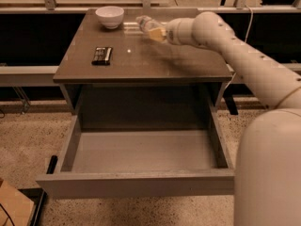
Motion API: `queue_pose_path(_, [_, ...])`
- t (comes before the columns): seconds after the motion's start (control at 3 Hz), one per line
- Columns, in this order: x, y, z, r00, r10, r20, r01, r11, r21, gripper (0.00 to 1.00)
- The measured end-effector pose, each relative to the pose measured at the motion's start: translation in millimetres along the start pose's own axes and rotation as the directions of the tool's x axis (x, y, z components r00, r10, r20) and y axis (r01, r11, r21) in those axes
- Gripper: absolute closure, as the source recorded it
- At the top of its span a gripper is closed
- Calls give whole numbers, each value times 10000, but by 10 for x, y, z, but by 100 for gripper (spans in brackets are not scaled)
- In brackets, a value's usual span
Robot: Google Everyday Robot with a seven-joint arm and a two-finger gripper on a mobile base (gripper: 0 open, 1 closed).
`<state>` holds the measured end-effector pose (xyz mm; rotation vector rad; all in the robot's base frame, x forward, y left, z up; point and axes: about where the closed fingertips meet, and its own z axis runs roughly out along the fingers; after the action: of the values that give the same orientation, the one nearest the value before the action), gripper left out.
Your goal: Place water bottle into top drawer
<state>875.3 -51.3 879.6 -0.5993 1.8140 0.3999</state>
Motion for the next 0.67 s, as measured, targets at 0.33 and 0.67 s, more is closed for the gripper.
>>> queue_pose_path(0.33, [-134, 57, -726, 9979, -585, -287, 582, 9982, -129, 100])
queue_pose_path(0.67, [-278, 198, -1500, 9935, -1120, -220, 1117, 9936, -135, 100])
